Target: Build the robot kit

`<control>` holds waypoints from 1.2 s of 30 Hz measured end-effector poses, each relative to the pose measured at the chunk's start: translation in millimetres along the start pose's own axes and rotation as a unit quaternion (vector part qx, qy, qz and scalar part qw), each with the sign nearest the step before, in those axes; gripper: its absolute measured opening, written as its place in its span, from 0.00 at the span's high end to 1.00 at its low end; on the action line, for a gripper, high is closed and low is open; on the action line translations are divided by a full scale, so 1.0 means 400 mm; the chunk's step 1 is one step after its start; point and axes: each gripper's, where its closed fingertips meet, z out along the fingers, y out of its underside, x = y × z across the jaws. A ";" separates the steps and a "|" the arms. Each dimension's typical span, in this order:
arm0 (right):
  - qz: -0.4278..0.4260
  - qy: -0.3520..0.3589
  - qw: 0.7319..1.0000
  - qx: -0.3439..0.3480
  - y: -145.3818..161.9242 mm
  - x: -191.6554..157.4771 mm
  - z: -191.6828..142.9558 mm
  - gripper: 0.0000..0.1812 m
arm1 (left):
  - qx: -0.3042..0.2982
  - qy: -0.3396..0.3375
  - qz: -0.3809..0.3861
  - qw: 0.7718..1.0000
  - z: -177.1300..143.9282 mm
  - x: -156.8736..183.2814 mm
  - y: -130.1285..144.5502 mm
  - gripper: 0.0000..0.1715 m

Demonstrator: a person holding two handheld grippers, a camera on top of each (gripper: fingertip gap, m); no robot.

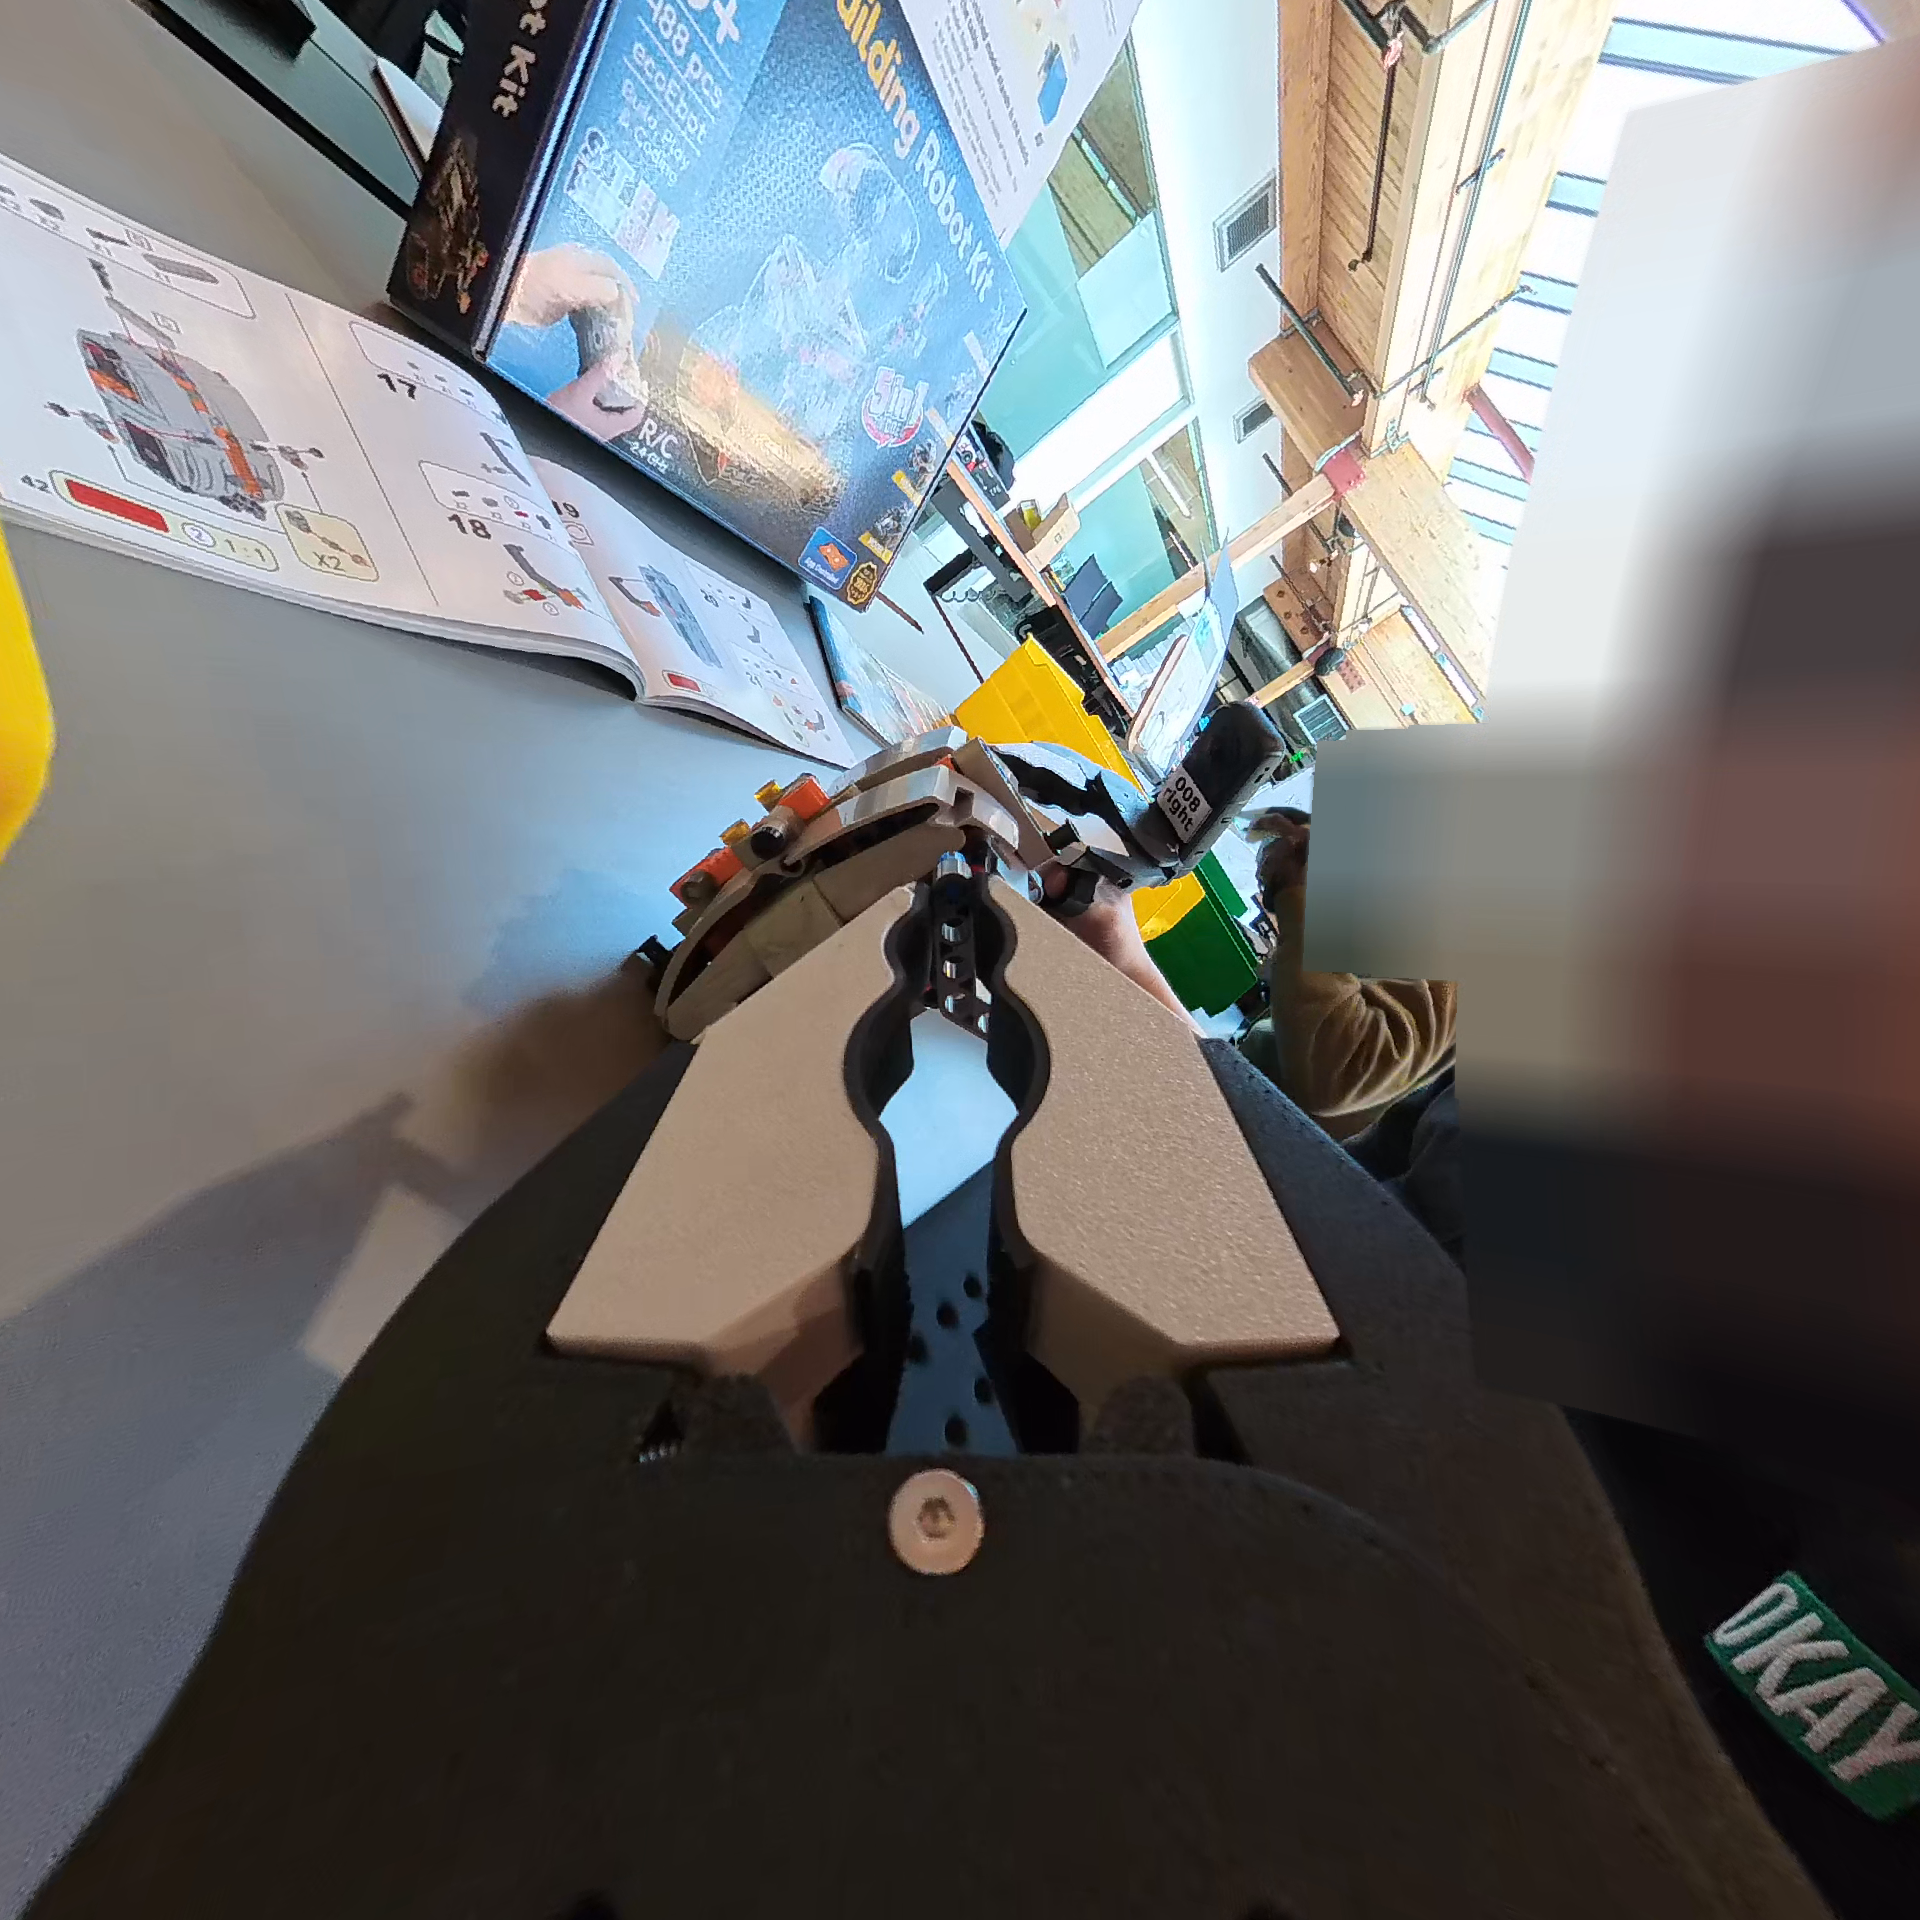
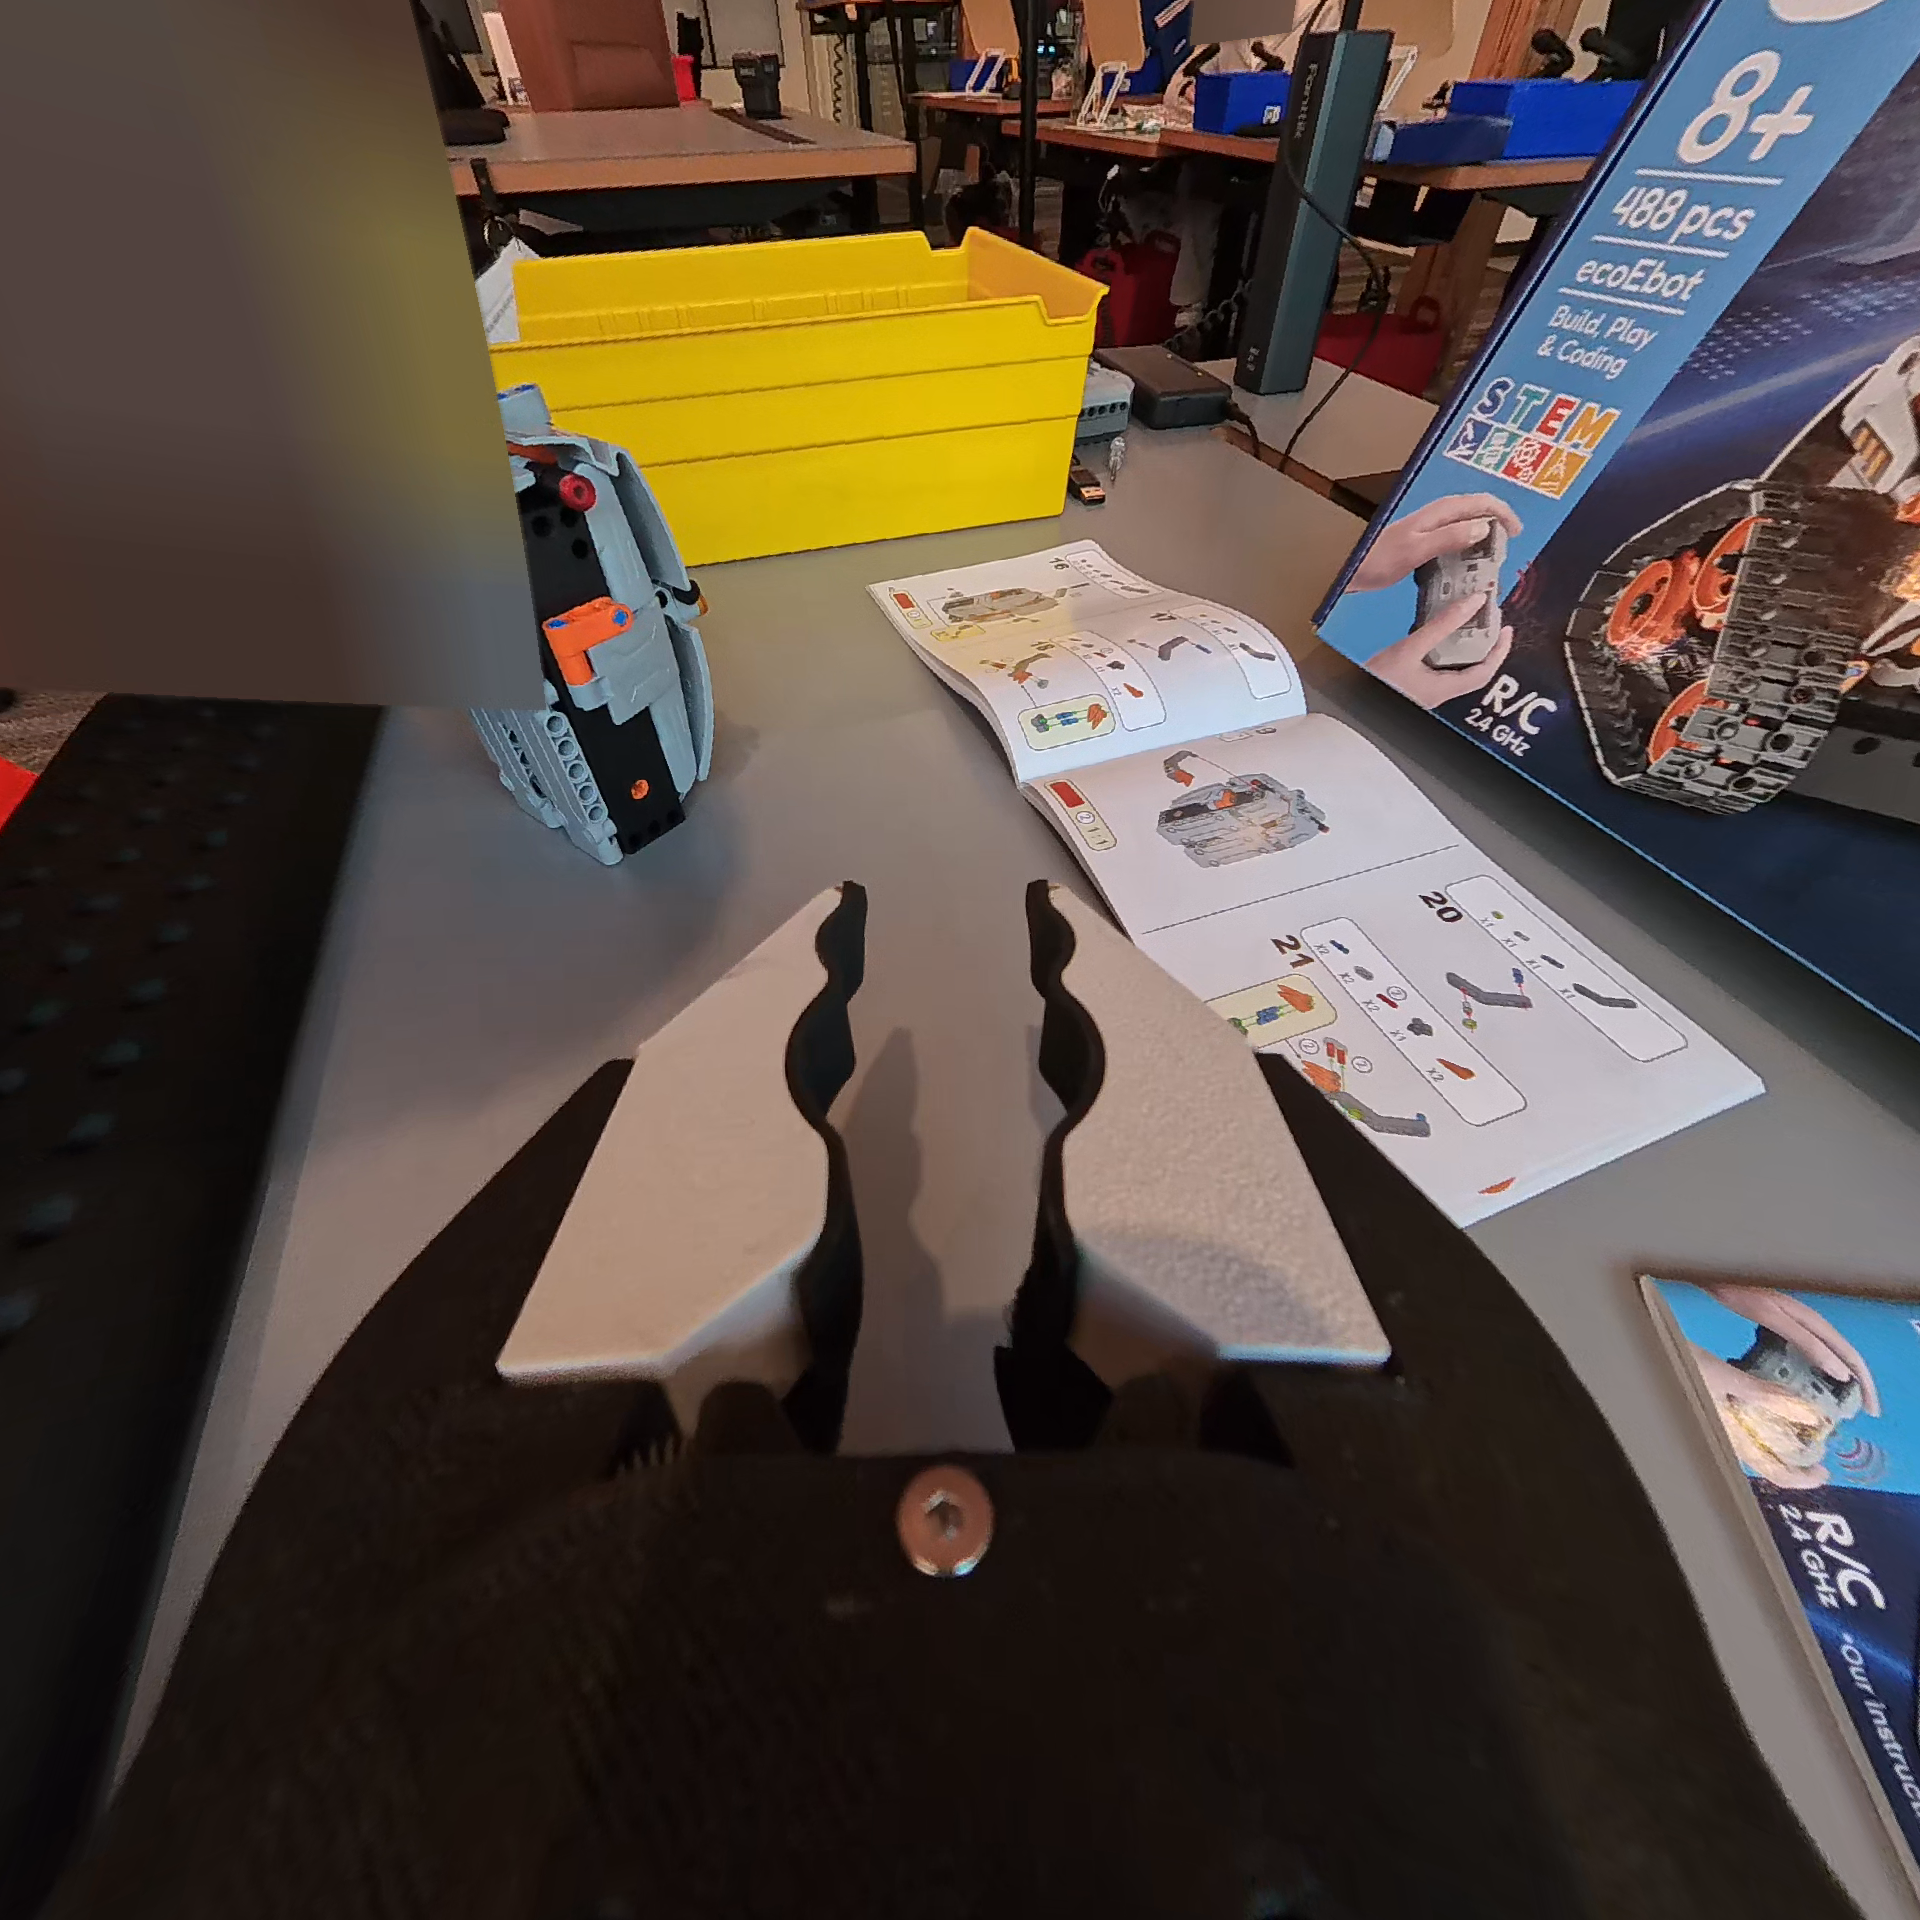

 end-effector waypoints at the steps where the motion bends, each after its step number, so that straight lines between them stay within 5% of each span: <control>1: -0.003 -0.003 1.000 0.000 0.001 -0.002 0.000 0.84 | 0.001 0.001 0.000 1.000 -0.001 0.001 0.000 0.97; 13: 0.013 -0.019 1.000 -0.008 0.017 0.005 0.002 0.84 | -0.009 -0.012 0.045 0.999 -0.016 0.004 0.009 0.97; 15: -0.002 -0.018 1.000 0.001 0.011 0.004 0.006 0.80 | -0.005 -0.014 0.050 0.999 -0.027 0.001 0.007 0.97; 18: 0.010 -0.047 0.998 0.035 -0.026 -0.027 0.029 0.60 | -0.006 -0.007 0.038 0.999 -0.037 -0.004 0.010 0.97; 24: -0.039 -0.162 0.985 0.030 -0.105 -0.193 0.161 0.46 | -0.018 0.011 0.016 1.000 -0.019 -0.002 0.028 0.97; 29: -0.072 -0.213 0.974 0.005 -0.118 -0.251 0.250 0.46 | -0.025 0.043 -0.014 0.999 0.002 0.012 0.042 0.97; 36: -0.033 -0.207 0.977 0.026 -0.127 -0.242 0.248 0.50 | -0.040 0.062 -0.018 0.997 0.000 0.023 0.055 0.97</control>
